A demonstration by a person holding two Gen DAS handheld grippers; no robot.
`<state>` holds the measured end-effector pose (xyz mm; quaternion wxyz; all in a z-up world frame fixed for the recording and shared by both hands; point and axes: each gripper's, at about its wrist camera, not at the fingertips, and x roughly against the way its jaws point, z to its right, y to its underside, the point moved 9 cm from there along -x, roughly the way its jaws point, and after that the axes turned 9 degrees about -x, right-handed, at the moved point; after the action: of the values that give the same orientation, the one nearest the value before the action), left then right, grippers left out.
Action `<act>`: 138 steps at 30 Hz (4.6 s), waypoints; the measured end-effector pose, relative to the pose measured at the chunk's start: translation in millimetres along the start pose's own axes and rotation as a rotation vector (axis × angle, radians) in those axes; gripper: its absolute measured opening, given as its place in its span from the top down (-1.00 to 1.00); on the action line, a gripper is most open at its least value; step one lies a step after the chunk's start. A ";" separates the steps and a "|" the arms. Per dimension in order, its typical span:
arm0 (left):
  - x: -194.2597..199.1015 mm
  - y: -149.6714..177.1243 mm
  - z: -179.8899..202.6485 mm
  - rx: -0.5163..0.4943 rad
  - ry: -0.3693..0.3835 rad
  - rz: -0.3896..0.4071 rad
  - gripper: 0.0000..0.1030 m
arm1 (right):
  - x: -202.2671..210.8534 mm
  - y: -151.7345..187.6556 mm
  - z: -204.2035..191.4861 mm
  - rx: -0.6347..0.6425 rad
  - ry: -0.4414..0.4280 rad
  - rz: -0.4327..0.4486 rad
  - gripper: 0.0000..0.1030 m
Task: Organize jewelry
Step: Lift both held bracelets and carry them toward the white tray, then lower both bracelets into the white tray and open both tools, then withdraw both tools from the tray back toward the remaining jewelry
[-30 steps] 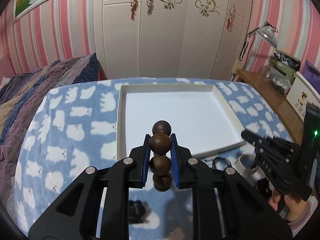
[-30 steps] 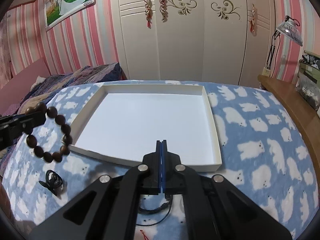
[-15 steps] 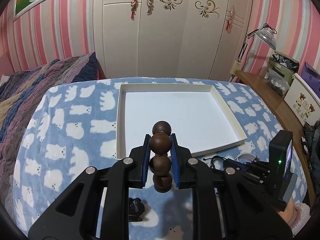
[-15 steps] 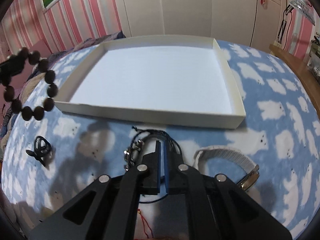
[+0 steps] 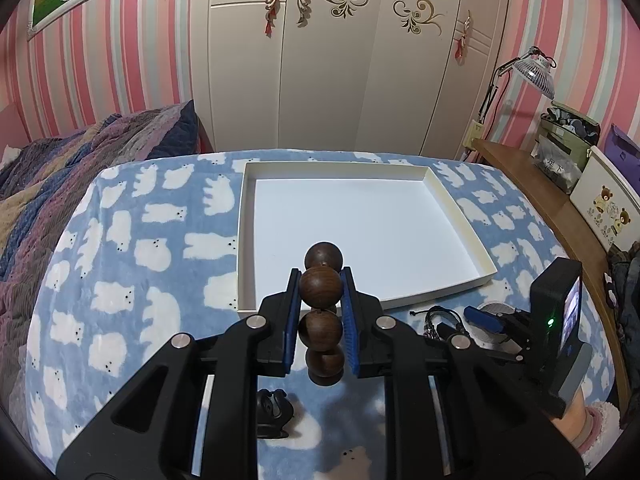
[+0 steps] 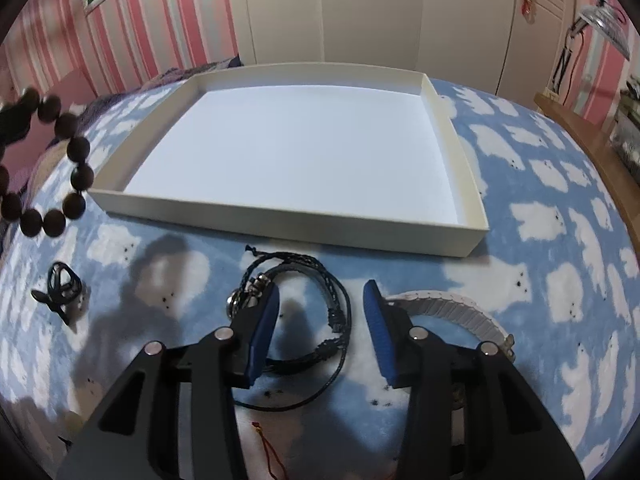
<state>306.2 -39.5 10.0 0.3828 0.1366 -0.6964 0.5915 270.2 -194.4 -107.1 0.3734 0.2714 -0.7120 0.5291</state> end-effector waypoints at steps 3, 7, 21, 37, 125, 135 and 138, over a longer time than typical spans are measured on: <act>-0.6 0.9 -0.3 0.002 -0.001 -0.003 0.66 | -6.6 3.2 -7.5 0.066 0.037 -0.013 0.45; 0.8 1.6 -0.8 0.000 -0.002 -0.003 0.66 | -8.5 2.3 -6.1 0.033 -0.004 -0.041 0.69; 4.6 -2.8 -4.3 0.007 -0.004 0.013 0.66 | 25.2 -16.6 -6.7 -0.017 -0.058 0.092 0.85; -75.4 -32.8 -10.0 0.016 0.094 -0.097 0.66 | 17.3 -104.2 4.3 -0.037 -0.011 0.194 0.85; 63.9 77.2 -30.6 0.045 -0.108 0.025 -0.94 | 168.3 -6.0 97.2 -0.201 0.190 0.363 -0.96; 60.7 93.9 -2.1 0.038 -0.055 -0.016 -0.94 | 165.2 20.3 109.0 -0.217 0.176 0.318 -0.96; 57.5 101.0 5.8 0.043 -0.051 -0.039 -0.94 | 165.2 26.1 113.6 -0.227 0.169 0.303 -0.96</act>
<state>200.6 -3.2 -22.8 0.3732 0.1735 -0.6904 0.5950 127.2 -294.0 -4.5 0.3762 0.0721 -0.7657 0.5166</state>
